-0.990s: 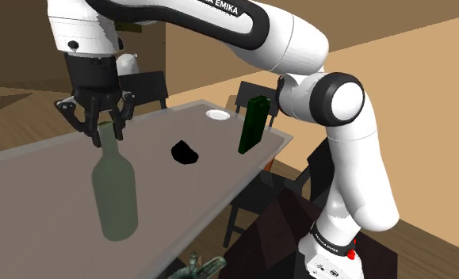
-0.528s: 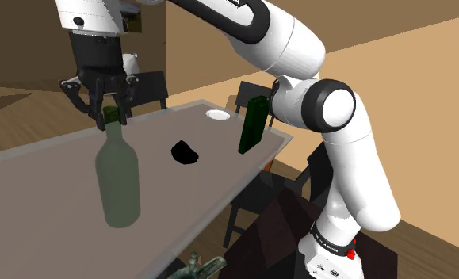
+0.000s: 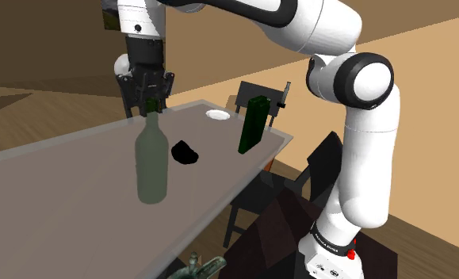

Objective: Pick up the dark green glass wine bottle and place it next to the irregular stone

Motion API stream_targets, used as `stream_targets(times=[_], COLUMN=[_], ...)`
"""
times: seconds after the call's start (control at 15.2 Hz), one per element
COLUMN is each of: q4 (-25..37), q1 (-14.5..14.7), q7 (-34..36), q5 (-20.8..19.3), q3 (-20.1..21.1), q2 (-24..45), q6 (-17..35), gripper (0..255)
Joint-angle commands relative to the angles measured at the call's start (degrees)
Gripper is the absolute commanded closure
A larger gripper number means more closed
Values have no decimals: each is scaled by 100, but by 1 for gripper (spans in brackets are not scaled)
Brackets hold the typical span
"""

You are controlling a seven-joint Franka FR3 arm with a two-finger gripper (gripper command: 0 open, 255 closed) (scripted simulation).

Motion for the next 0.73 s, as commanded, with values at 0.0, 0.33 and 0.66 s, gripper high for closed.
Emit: stream_targets(times=[0.0,0.33,0.66], q4=[-330,-949,-1313], q1=[-282,-873,-1346], q7=[-291,-1034,-1766], q5=[132,368,494], q3=[-65,-299,-589], q2=[-267,-779,-1099], q6=[87,243,315], gripper=[255,255,255])
